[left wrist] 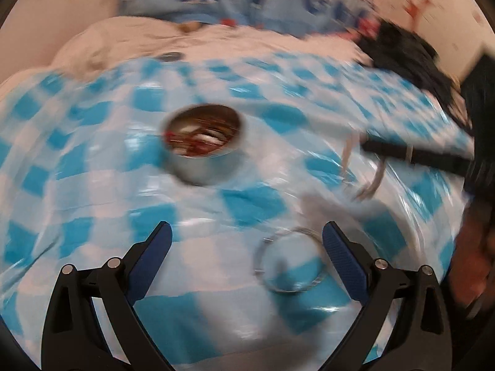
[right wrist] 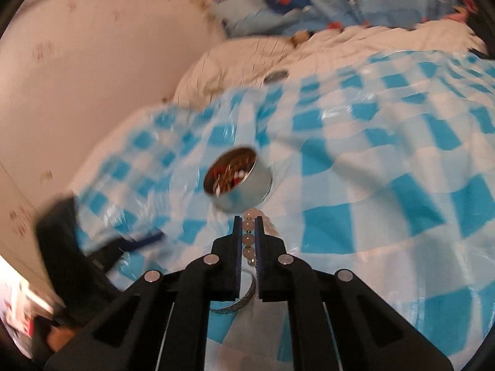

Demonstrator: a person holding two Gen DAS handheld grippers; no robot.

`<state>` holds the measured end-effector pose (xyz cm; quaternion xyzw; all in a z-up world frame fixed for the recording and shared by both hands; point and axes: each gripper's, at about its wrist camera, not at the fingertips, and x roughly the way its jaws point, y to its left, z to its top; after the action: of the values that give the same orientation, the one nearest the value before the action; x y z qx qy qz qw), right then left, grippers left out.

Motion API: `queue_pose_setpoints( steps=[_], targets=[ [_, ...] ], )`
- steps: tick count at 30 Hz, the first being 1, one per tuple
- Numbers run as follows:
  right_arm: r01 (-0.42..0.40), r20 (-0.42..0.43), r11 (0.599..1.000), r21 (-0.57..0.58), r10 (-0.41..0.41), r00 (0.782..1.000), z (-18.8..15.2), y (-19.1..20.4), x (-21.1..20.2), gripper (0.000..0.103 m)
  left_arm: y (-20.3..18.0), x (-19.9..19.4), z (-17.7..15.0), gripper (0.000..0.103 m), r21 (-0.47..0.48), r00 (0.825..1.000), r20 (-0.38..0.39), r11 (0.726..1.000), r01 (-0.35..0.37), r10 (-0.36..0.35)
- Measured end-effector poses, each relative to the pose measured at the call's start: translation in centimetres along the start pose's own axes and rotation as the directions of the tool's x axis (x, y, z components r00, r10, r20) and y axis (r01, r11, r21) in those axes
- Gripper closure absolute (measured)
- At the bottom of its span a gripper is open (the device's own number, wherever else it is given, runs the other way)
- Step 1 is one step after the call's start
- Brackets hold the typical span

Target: Organize jewelry

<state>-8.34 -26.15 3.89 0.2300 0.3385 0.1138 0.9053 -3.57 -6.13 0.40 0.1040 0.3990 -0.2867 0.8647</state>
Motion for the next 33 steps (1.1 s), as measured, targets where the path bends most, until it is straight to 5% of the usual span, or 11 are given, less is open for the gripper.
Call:
queue_pose_setpoints(
  steps=[6,7,8,9,14,18,23,33],
  targets=[
    [-0.033,0.046,0.998,0.058,0.031,0.998,0.7,-1.5,-1.2,0.095,-3.1,3.3,-1.0,0.011,0.12,0.997,-0.073,0.993,-0.008,0.017],
    [-0.036,0.041,0.998,0.06,0.034,0.999,0.6,-1.5,-1.0,0.095,-3.0,3.6,-1.2,0.016,0.108,0.997,-0.072,0.994,0.009,-0.001],
    [-0.041,0.037,0.997,0.06,0.039,0.999,0.6,-1.4,-0.9,0.095,-2.8,3.6,-1.2,0.038,0.089,0.997,-0.075,0.996,0.032,-0.025],
    [-0.045,0.038,0.997,0.06,0.042,0.998,0.6,-1.4,-1.0,0.095,-2.5,3.9,-1.2,0.043,0.059,0.994,-0.094,0.996,0.062,-0.057],
    [-0.061,0.047,0.996,0.061,0.058,0.997,0.5,-1.3,-1.2,0.095,-2.1,3.3,-1.1,0.043,0.022,0.988,-0.111,0.993,0.113,-0.11],
    [-0.098,0.05,0.993,0.069,0.095,0.994,1.1,-0.9,-0.9,0.095,-0.1,0.1,0.3,0.043,-0.044,0.989,-0.022,0.989,0.145,-0.146],
    [-0.145,0.075,0.989,0.031,0.143,0.987,3.1,1.0,-0.3,0.095,4.1,-1.7,4.3,0.043,-0.126,0.993,0.092,0.989,0.079,-0.067],
    [-0.18,0.056,0.982,-0.054,0.183,0.982,7.8,4.5,4.3,0.095,7.4,5.6,10.5,0.043,-0.148,0.999,0.053,0.989,0.021,-0.013]
  ],
)
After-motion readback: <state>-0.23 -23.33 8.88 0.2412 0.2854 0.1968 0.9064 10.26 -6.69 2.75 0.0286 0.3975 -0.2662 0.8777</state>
